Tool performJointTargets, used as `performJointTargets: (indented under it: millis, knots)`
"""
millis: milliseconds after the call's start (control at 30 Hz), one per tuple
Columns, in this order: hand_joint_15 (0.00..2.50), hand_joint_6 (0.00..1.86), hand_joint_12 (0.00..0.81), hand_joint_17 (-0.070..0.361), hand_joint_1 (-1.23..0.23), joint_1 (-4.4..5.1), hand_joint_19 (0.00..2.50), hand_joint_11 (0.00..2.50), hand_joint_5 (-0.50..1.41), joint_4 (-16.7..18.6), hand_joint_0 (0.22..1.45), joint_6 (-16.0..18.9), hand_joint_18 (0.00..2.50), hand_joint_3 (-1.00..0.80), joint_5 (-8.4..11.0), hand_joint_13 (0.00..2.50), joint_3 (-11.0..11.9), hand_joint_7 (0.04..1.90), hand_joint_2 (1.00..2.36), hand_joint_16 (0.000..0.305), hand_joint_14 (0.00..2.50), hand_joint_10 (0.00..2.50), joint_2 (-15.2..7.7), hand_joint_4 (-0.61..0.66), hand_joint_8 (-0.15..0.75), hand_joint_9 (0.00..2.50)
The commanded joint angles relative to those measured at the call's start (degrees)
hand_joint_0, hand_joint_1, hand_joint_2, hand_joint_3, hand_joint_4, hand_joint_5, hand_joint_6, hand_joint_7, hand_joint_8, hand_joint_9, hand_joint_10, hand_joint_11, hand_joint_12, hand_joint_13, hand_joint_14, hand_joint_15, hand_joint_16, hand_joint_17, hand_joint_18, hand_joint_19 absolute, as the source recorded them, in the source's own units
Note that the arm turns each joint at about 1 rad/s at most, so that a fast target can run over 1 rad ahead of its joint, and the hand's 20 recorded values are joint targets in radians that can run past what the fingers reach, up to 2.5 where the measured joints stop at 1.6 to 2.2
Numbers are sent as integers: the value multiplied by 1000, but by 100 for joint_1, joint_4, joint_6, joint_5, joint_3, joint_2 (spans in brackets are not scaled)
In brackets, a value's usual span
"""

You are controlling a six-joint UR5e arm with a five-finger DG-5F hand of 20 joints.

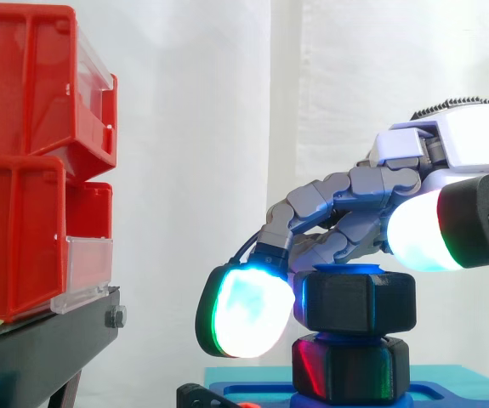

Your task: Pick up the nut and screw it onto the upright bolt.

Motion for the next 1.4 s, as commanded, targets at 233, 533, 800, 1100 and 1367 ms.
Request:
performJointTargets:
  millis: [233, 533, 800, 1100, 1367]
  knots:
    - [0, 504, 373, 98, -360, -23, 0, 0, -97, 24, 419, 5, 104, -500, -14, 418, -5, 966, 1000, 43, 0, 0, -2, 170, 265, 769]
    - [0, 504, 368, 94, -359, -66, 0, 37, -86, 33, 425, 5, 165, -500, -49, 459, 30, 1107, 1000, 42, 0, 0, 7, 161, 275, 809]
    - [0, 503, 367, 92, -358, -102, 0, 49, -74, 24, 427, 5, 198, -500, -85, 490, 30, 1180, 1000, 41, 0, 0, 7, 154, 278, 821]
    - [0, 503, 360, 91, -358, -154, 0, 70, -42, -11, 432, -4, 258, -500, -208, 550, 162, 1285, 1000, 40, 0, 3, 7, 156, 287, 903]
    - [0, 503, 344, 86, -360, -207, 12, 79, 13, -380, 441, -74, 317, -500, -313, 617, 338, 1333, 1000, 38, 0, 1, 7, 171, 280, 1054]
